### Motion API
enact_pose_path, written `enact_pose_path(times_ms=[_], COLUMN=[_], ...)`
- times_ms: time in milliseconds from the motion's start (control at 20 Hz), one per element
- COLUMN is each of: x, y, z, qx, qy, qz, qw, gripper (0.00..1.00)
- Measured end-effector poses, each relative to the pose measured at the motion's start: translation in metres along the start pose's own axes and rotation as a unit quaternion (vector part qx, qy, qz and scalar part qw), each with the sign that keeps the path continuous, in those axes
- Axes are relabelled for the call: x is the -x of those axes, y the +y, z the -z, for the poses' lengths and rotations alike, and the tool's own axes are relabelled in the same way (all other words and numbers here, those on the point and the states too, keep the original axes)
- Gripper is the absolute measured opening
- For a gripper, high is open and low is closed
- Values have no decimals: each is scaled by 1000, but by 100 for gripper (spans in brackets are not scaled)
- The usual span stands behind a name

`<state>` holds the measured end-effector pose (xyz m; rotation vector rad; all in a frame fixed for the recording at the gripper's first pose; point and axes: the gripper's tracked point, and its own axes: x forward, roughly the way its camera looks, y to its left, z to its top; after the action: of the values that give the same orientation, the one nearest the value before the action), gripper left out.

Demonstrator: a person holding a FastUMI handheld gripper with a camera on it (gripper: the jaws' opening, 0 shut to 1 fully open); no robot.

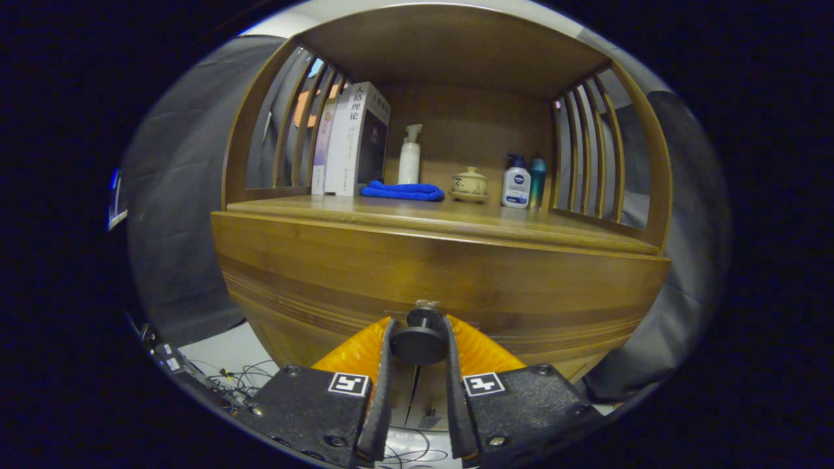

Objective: Pull open the drawer, take out the items inside it, and place them on the countertop above the cabinet.

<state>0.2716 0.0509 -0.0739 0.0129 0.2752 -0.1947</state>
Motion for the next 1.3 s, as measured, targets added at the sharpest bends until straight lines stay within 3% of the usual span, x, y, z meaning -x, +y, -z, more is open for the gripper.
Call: enact_pose_path(times_ms=[250,1000,1300], x=[3,105,124], y=[1,15,20], z=[2,37,45], qx=[-7,-20,-24], qy=[-5,-8,-8], qz=[3,-14,-19], qw=[1000,1000,999], gripper=[32,31,31])
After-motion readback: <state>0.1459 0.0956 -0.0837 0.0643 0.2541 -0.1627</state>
